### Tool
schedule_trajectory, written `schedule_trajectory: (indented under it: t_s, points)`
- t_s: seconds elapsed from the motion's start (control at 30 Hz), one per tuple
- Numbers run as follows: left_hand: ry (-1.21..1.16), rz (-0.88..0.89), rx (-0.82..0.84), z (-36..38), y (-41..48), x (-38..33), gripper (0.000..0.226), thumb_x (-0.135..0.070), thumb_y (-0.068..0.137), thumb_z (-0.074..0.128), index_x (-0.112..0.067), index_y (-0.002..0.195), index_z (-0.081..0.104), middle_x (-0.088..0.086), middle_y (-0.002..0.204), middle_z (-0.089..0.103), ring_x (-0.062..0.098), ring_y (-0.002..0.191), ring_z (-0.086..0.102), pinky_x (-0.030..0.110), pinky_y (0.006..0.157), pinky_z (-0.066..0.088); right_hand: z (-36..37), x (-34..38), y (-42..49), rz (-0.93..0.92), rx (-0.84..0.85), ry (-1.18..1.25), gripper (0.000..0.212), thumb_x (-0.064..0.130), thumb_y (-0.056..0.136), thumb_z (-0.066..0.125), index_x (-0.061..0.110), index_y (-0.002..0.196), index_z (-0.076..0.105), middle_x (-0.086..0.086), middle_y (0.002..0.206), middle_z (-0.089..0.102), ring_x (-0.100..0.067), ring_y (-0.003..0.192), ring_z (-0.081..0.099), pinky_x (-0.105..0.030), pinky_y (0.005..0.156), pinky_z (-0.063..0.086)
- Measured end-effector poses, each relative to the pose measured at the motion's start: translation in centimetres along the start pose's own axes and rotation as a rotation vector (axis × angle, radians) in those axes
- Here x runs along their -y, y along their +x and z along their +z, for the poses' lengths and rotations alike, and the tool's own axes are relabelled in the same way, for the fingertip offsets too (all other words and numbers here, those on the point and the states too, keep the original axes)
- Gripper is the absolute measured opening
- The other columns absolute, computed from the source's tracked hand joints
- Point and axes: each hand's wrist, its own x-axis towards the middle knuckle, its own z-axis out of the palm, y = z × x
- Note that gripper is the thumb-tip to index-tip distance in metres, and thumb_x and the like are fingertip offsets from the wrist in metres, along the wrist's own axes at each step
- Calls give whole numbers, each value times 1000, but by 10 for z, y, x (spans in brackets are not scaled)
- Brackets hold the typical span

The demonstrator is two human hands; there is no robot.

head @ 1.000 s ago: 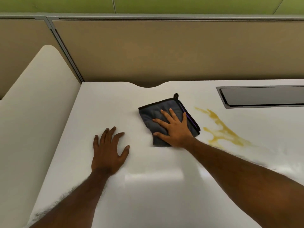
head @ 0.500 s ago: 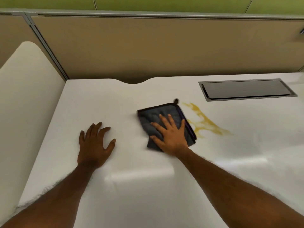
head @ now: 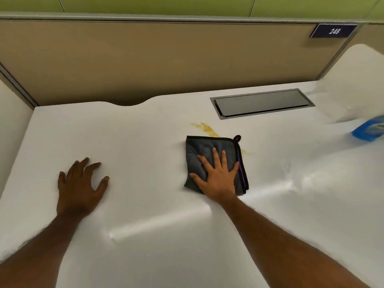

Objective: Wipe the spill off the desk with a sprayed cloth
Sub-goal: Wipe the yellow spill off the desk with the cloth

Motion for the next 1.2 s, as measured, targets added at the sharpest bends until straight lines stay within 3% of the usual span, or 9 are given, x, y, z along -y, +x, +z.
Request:
schedule_trajectory:
  t_s: [0.1,0.23,0.33,0.43,0.5,0.7,0.8,0.97,1.2]
  points:
    - [-4,3,-6,-2,1,-1,70,-64,82,33,-25,137,48,5,153,37,26,147,23,30,112,-7,-3,7,-4,-114,67,-22,76,81,83,21,48,150,12,1,164,-9,-34,147,-19,-72,108,-11]
    - [28,20,-2,5,0,3,66,-55,84,35,-15,133,54,14,145,47,36,138,38,42,113,19,-7,-27,-17,-409,71,-46,67,79,86,23,53,148,14,7,164,-7,-26,149,-18,-70,110,-9]
    - [54,55,-22,7,-1,-3,57,-44,90,37,-5,125,60,19,136,55,40,126,50,56,101,43,-7,-51,-14,-161,-15,-20,70,81,84,18,52,148,16,3,164,-8,-25,149,-18,-71,109,-8]
    - [34,26,-74,7,-14,-31,34,-24,94,54,-4,119,65,19,132,59,41,122,54,57,97,46,-9,-42,-4,120,21,-2,76,80,82,16,47,150,10,-2,164,-12,-33,147,-20,-71,107,-17]
    - [6,57,-105,9,-22,-50,41,-32,91,49,-6,117,67,17,130,61,39,121,55,53,98,45,-11,-30,-7,48,66,-30,77,80,83,16,45,151,8,-1,163,-13,-38,146,-21,-73,106,-15]
    - [-175,124,-94,30,-24,-129,54,-39,82,41,-9,119,67,12,130,62,33,121,57,48,101,44,-15,-93,-37,-530,64,-115,62,69,92,29,49,149,16,3,164,-7,-28,148,-20,-69,111,-11]
    - [-207,165,-80,42,-21,-159,55,-40,82,41,-10,120,67,12,129,64,32,121,58,49,102,45,-17,-125,-37,-335,-26,-95,65,73,88,31,51,148,19,0,164,-8,-25,149,-17,-72,110,-1]
    - [-213,159,-104,57,-1,-185,53,-40,83,42,-10,118,67,11,126,65,31,119,59,49,100,45,-20,-108,4,51,45,-48,85,87,76,22,52,149,-4,-6,161,-21,-34,147,-22,-70,107,-16]
    - [-146,200,-146,64,24,-202,50,-40,87,41,-8,111,70,12,121,67,33,113,62,46,96,44,-15,-124,-21,-318,-48,-52,63,75,87,33,52,145,26,6,164,7,-25,151,-6,-71,110,2]
